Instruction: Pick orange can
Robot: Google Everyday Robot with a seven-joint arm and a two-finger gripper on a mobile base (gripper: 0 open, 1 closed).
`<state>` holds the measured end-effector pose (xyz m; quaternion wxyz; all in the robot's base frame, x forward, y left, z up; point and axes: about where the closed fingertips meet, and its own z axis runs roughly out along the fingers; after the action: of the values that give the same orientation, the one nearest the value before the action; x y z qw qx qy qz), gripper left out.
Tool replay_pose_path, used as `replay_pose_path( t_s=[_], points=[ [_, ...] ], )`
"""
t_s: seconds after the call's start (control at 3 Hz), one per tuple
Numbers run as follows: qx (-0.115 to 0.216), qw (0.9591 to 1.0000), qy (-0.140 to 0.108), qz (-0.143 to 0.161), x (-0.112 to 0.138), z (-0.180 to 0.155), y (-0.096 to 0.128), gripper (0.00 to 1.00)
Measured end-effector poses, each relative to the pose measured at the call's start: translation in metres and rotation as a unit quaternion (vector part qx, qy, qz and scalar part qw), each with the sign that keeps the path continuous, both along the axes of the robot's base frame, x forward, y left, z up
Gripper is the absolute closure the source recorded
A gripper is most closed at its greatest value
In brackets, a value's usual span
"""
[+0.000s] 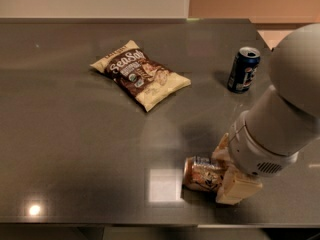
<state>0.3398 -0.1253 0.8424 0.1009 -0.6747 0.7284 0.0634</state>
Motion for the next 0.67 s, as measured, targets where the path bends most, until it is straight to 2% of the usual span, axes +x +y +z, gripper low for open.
replay_pose_path(
  t_s=[0.67],
  points=[
    [0.021, 0.9997, -0.009, -0.008, 0.007, 0.024, -0.002, 0.87]
  ],
)
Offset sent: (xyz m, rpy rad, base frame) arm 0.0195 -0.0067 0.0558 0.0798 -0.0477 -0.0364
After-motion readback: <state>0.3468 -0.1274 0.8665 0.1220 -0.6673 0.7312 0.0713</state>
